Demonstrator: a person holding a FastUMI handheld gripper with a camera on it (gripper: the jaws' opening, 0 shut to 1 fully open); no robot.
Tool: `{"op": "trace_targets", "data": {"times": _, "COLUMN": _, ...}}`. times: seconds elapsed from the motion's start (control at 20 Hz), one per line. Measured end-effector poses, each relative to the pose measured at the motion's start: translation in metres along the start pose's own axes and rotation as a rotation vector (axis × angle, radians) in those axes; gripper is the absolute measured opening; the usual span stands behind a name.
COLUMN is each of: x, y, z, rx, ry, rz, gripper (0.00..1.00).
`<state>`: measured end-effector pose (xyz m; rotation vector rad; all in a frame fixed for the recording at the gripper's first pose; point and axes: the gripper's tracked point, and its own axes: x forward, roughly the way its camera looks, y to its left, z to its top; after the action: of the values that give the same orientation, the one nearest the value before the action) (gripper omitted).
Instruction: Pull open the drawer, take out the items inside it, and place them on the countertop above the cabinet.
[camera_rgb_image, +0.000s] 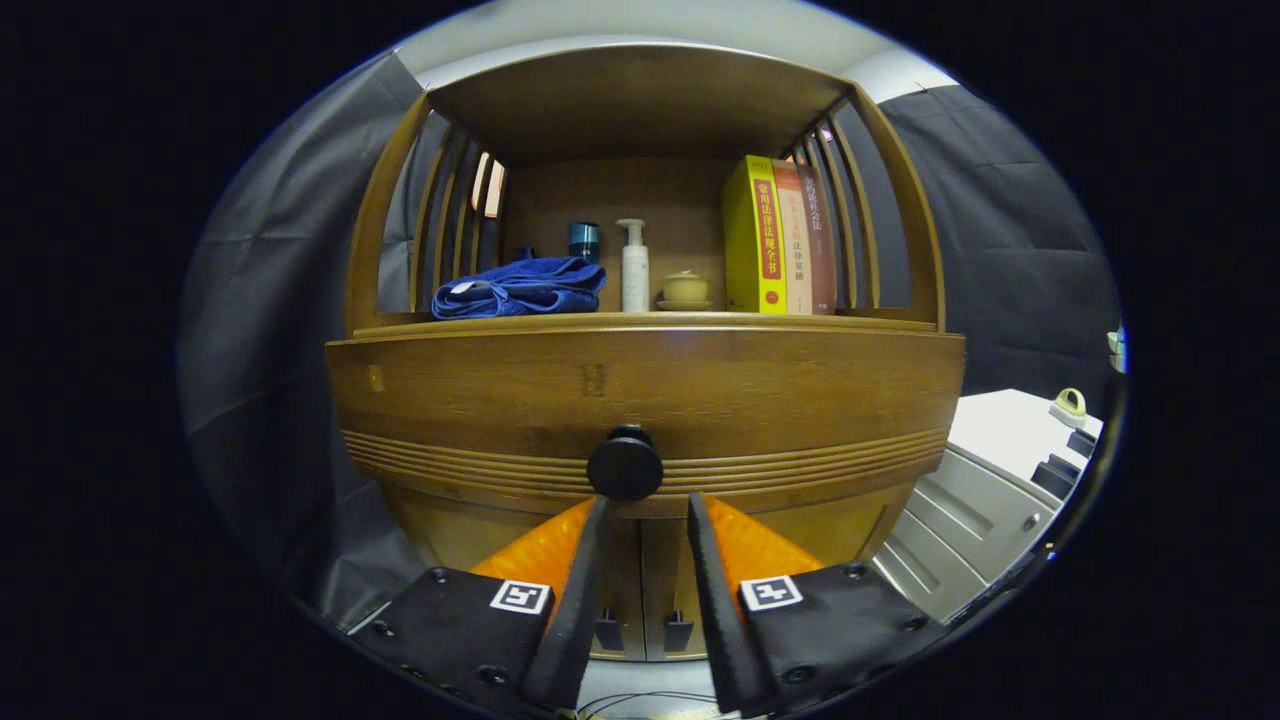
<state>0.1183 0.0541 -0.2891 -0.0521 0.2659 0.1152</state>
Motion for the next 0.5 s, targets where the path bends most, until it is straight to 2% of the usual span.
{"op": "trace_targets", "data": {"times": 0.2, "x": 0.018, "y": 0.004, "z": 0.007, "rx": -0.02, "ry": -0.001, "rz": -0.011, "gripper": 0.8}}
{"op": "trace_targets", "data": {"times": 0.25, "x": 0.026, "y": 0.005, "z": 0.004, "rx": -0.023, "ry": 0.011, "rz": -0.011, "gripper": 0.81}}
{"op": "trace_targets", "data": {"times": 0.35, "x": 0.036, "y": 0.005, "z": 0.0, "rx": -0.025, "ry": 0.025, "rz": -0.013, "gripper": 0.79}}
{"op": "trace_targets", "data": {"times": 0.5, "x": 0.033, "y": 0.007, "z": -0.001, "rx": -0.034, "ry": 0.022, "rz": -0.017, "gripper": 0.62}}
